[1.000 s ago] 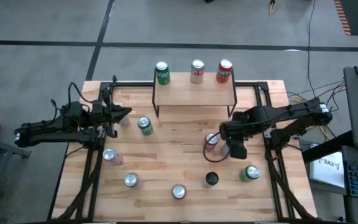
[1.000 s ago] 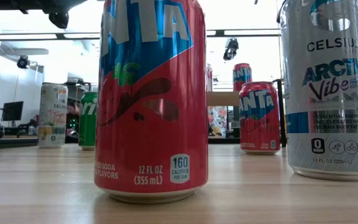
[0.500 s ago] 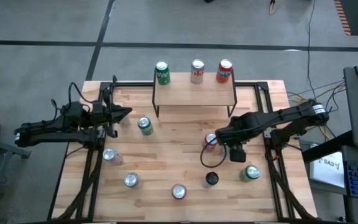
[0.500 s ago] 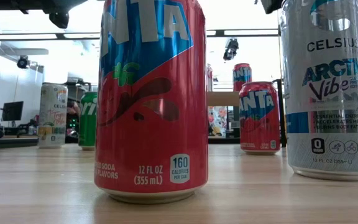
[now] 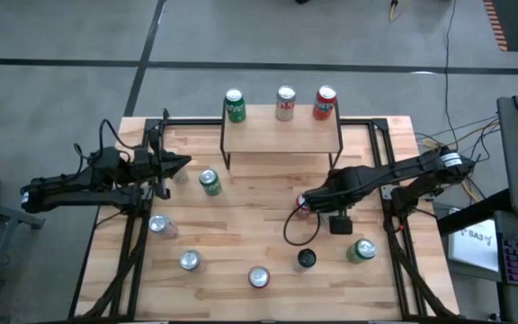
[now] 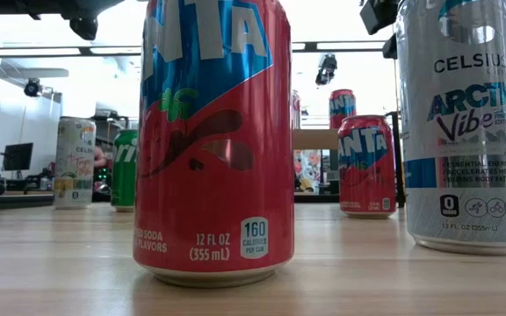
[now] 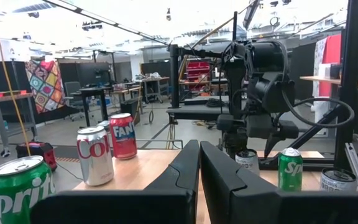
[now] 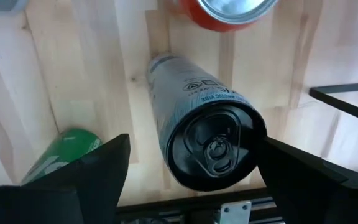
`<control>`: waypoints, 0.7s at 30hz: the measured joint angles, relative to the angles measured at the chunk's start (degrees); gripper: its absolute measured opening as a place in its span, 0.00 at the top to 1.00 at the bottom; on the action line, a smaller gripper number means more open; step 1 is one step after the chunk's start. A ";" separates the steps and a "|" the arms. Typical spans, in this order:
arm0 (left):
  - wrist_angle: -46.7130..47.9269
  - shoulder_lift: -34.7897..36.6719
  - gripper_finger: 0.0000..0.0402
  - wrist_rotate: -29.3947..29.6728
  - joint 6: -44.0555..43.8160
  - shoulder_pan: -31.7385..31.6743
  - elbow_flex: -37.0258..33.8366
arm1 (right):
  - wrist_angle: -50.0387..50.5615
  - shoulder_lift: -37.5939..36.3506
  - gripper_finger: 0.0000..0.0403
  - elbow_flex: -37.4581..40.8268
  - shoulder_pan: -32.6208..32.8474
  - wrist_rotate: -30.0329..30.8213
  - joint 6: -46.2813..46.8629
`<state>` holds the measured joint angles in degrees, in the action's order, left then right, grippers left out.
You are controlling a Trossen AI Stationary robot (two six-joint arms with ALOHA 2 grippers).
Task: Place canned beverage on shelf
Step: Put the top white blue soda can on the shelf
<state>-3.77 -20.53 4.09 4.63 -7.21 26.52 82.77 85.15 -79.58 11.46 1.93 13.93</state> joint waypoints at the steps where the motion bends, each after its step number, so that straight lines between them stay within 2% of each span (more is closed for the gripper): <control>1: 0.00 -0.02 1.00 0.01 0.00 0.01 0.00 | -0.11 -0.23 0.18 -0.16 0.00 -0.22 0.17; 10: -0.28 -0.02 1.00 0.00 0.01 -0.01 0.00 | 2.32 -0.95 0.18 -3.26 0.00 -0.67 1.99; 14: -0.39 -0.02 1.00 0.01 0.01 -0.01 0.00 | 2.39 -0.95 0.18 -3.29 -0.01 1.84 1.53; 21: -0.62 -0.02 1.00 0.01 0.36 -0.01 0.00 | 2.17 -0.63 0.18 -2.20 -0.13 2.11 1.18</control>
<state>-4.39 -20.56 4.10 4.99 -7.22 26.52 84.95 84.52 -81.78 11.33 4.03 15.11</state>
